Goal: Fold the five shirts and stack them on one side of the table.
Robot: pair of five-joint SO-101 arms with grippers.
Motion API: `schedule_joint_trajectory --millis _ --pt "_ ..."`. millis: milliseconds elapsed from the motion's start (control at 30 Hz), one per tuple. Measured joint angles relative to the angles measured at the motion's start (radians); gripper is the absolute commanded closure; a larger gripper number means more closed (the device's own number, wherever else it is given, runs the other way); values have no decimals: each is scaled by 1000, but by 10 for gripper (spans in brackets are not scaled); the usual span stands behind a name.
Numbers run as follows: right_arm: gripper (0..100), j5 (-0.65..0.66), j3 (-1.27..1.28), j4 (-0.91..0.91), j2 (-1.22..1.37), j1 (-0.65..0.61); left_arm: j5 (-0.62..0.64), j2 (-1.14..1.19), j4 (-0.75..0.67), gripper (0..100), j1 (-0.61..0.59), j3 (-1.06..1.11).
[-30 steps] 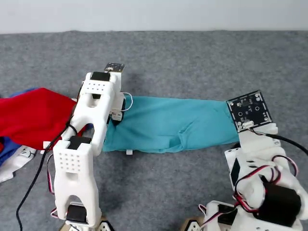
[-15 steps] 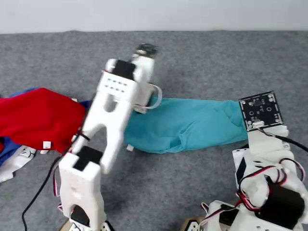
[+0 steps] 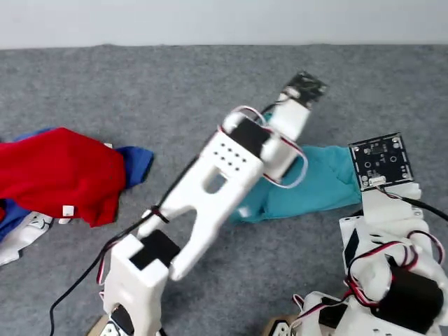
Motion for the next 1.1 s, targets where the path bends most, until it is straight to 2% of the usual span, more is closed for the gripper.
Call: schedule_joint_trajectory --millis 233,700,900,1100 --pt "980 0 0 0 0 0 0 87 -60 985 98 -92" --pt "979 0 0 0 0 0 -8 537 -61 979 121 -698" --pt "978 0 0 0 0 0 -28 631 -26 806 147 -830" --pt "977 0 0 0 0 0 -12 635 -5 812 140 -888"
